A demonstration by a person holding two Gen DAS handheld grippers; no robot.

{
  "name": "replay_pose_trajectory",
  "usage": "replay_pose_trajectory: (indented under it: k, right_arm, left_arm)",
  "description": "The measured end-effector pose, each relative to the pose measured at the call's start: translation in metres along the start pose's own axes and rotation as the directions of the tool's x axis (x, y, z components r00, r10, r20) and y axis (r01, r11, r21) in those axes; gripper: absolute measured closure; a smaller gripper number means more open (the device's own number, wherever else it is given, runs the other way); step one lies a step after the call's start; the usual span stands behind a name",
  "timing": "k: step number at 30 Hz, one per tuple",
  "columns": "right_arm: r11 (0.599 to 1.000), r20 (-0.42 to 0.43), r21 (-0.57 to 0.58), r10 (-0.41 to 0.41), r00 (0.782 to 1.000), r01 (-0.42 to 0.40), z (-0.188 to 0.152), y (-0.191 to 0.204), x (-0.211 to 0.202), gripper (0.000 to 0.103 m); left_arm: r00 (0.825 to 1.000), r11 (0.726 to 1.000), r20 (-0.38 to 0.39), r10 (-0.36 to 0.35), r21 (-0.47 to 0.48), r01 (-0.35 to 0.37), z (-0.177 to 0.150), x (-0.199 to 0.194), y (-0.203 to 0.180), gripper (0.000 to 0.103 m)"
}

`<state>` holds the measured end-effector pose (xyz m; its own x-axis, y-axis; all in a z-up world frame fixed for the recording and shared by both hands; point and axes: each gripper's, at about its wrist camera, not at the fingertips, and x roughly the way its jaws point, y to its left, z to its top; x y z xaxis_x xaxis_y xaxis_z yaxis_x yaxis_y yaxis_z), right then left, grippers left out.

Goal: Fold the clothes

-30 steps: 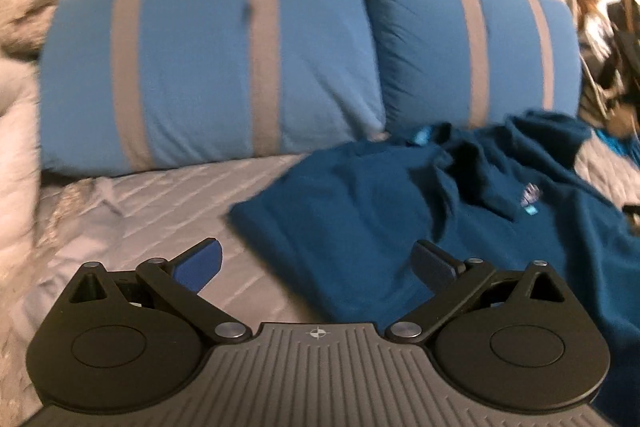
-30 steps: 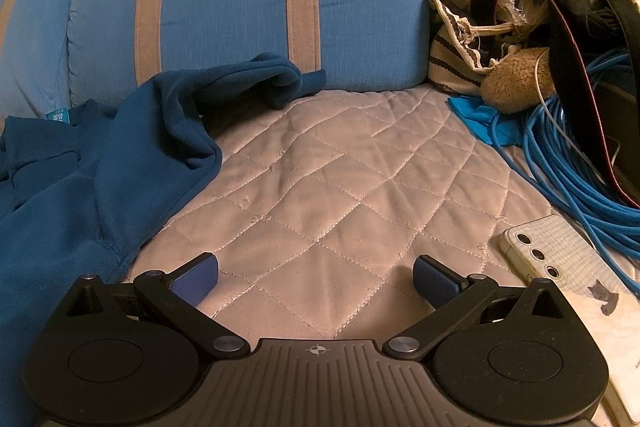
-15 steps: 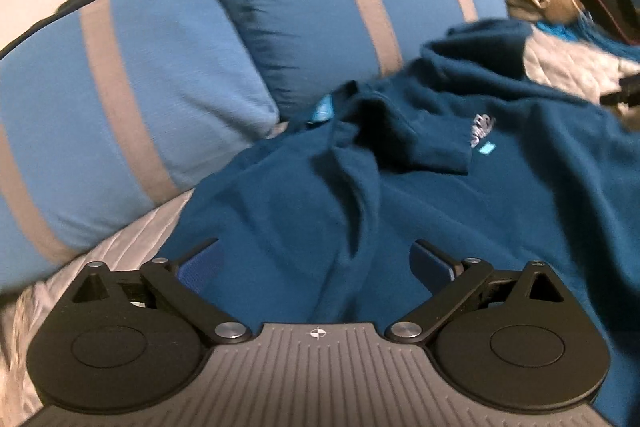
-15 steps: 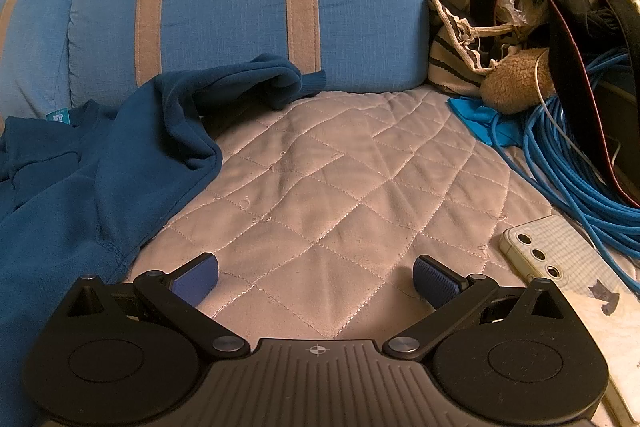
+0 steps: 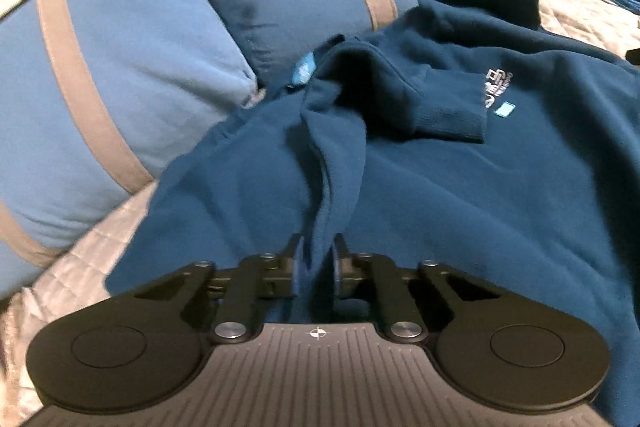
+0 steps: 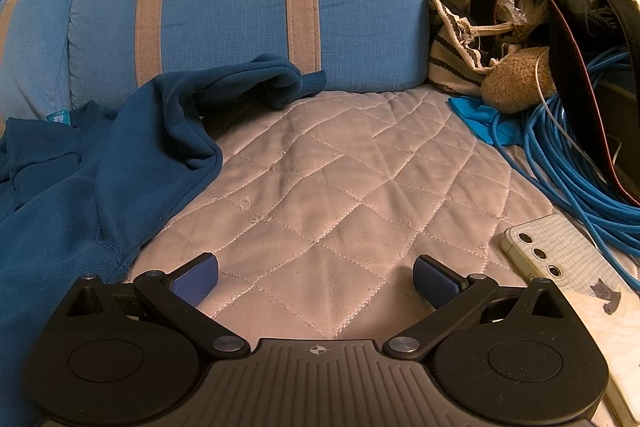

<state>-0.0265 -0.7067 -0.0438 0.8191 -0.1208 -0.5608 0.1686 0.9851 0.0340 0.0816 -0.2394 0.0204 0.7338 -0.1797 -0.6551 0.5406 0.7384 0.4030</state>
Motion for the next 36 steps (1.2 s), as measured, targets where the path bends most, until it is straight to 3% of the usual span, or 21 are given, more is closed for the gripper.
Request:
replay_pose_trajectory:
  k: [10,14,21,25,31,34,36]
  right_arm:
    - [1.000,-0.004,0.004,0.005,1.000,-0.005,0.000,0.000,-0.001,0.000]
    - [0.999,-0.089,-0.023,0.032,0.996,-0.034,0.016,0.003,-0.006,0.000]
    - [0.986,-0.035,-0.150,0.071,0.997,-0.076,0.041,0.033,-0.068,0.000]
    - [0.969,-0.047,-0.199,0.140,0.989,-0.146,0.057,0.046,-0.102,0.000]
    - [0.934,-0.097,-0.236,0.250,0.963,-0.266,0.071,0.073,-0.148,0.000]
    - [0.899,-0.127,-0.223,0.357,0.925,-0.378,0.068,0.090,-0.168,0.000]
    - [0.876,-0.153,-0.211,0.410,0.899,-0.435,0.060,0.104,-0.176,0.000]
  left_arm:
    - [0.990,0.990,-0.011,0.138,-0.037,-0.138,-0.010,-0.034,0.033,0.094]
    - [0.986,0.984,-0.012,0.169,-0.061,-0.169,-0.018,-0.051,0.047,0.095]
    - [0.977,0.974,-0.026,0.212,-0.074,-0.214,-0.038,-0.070,0.064,0.095]
    - [0.972,0.969,-0.045,0.231,-0.083,-0.234,-0.051,-0.080,0.072,0.095]
    - [0.968,0.969,-0.085,0.238,-0.051,-0.243,-0.071,-0.085,0.069,0.094]
    - [0.969,0.973,-0.109,0.223,-0.036,-0.228,-0.079,-0.084,0.064,0.091]
    - [0.970,0.975,-0.120,0.213,-0.034,-0.219,-0.082,-0.086,0.060,0.083]
